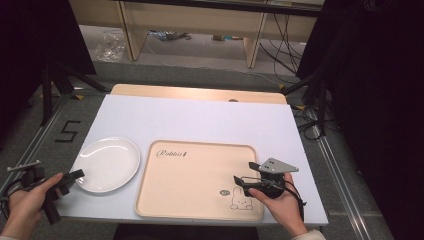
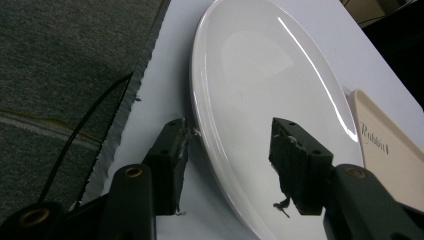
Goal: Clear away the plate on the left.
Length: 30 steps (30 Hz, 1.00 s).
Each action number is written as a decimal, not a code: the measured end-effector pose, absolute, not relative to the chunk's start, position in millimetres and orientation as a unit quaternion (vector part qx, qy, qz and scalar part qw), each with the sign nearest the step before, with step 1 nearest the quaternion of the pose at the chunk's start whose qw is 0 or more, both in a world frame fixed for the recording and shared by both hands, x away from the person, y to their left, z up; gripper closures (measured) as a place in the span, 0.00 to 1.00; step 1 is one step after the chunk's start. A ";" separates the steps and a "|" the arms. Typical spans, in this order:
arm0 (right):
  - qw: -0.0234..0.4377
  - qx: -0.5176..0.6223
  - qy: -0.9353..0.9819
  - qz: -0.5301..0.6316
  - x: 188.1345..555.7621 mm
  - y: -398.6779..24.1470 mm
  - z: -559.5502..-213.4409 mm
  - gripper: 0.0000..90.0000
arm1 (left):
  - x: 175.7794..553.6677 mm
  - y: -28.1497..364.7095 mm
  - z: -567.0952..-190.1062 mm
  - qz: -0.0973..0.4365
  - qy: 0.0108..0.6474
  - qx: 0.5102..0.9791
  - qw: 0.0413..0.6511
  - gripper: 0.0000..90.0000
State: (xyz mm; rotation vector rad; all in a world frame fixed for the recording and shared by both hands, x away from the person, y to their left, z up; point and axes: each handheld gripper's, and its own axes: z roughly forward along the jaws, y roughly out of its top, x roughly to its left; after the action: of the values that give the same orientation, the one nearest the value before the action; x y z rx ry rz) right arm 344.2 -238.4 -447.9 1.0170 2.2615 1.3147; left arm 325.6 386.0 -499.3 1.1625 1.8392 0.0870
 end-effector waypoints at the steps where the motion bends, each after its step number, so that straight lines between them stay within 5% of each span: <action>1: 0.166 0.357 0.795 0.462 344.2 -238.4 -447.9 0.28 | 326.3 386.6 -499.5 0.032 0.749 0.470 0.465 0.55; 18: 0.164 0.362 0.798 0.453 344.2 -237.5 -448.4 0.28 | 332.4 390.1 -503.6 0.032 0.736 0.498 0.458 0.72; 30: 0.176 0.356 0.798 0.454 344.9 -238.5 -447.7 0.29 | 328.8 395.8 -509.6 0.025 0.740 0.476 0.475 0.85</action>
State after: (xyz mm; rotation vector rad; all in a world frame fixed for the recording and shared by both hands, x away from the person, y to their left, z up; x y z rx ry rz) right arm 344.9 -238.5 -447.7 1.0074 2.2594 1.2849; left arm 328.8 395.8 -509.6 1.1631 1.8098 0.0604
